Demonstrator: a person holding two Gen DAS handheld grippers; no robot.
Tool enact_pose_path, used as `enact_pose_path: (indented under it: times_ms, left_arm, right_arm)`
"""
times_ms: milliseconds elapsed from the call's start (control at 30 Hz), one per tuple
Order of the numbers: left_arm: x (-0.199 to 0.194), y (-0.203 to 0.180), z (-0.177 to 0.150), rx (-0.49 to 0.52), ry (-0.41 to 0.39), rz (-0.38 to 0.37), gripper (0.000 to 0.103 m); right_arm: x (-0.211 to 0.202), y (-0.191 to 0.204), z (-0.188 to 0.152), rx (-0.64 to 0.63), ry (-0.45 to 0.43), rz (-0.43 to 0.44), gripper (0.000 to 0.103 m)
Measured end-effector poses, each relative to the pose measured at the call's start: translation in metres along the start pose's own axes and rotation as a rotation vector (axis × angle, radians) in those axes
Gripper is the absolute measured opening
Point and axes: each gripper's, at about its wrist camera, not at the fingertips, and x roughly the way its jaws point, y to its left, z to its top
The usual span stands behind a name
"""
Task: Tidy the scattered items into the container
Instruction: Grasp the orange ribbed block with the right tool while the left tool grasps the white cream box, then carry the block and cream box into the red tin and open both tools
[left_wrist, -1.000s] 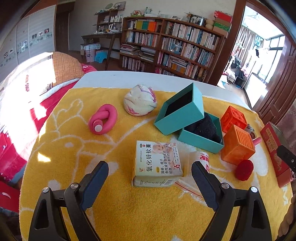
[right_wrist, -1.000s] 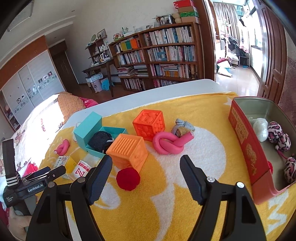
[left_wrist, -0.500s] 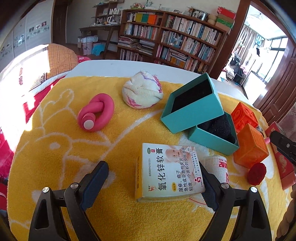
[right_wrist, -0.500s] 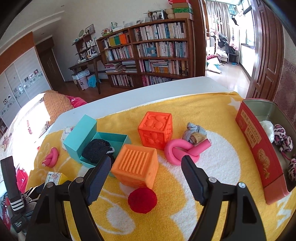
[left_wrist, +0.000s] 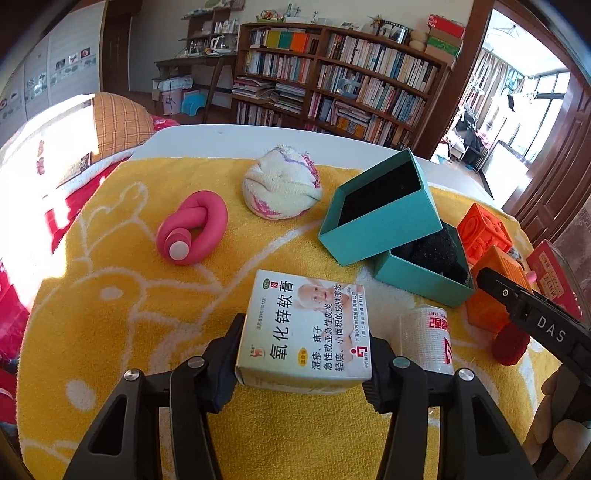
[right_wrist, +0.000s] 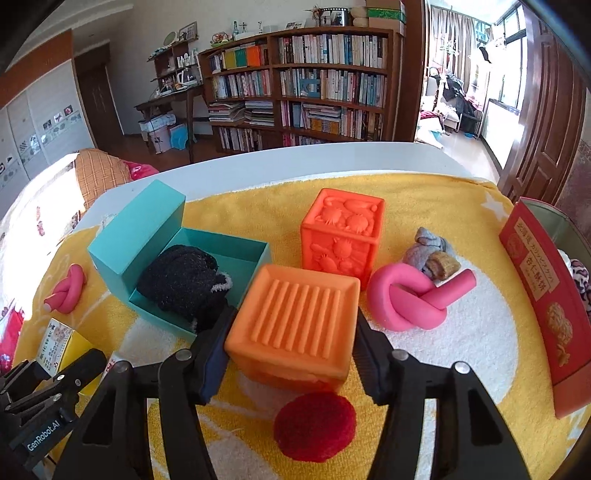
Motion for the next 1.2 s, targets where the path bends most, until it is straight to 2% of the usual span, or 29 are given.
enact_pose_path:
  times_ms: [100,300,500,633,800,1067,1200]
  left_arm:
    - [-0.008,-0.002,-0.001,0.006,-0.011,0.015,0.055]
    - [-0.031,-0.011,0.002,0.0,-0.046,0.037,0.055]
    - [-0.052,-0.05,0.009,0.018,-0.074,0.022,0.055]
    - [-0.07,-0.098,0.015,0.061,-0.117,-0.02,0.055]
    - [-0.083,-0.173,0.023,0.123,-0.158,-0.115,0.056]
    - [-0.071,-0.316,0.02,0.253,-0.122,-0.286,0.056]
    - [-0.063,-0.378,0.014,0.299,-0.108,-0.355,0.056]
  right_arm:
    - [-0.012,-0.014,0.0,0.028,-0.011,0.031,0.062]
    - [-0.048,-0.039,0.009,0.052,-0.089,0.086,0.062]
    - [-0.074,-0.077,0.013,0.091,-0.13,0.127,0.062]
    - [-0.099,-0.116,0.017,0.129,-0.177,0.145,0.062]
    - [-0.139,-0.18,0.022,0.167,-0.265,0.111,0.062]
    - [-0.166,-0.296,0.014,0.27,-0.302,0.007,0.062]
    - [-0.169,-0.336,0.007,0.312,-0.292,-0.012,0.062]
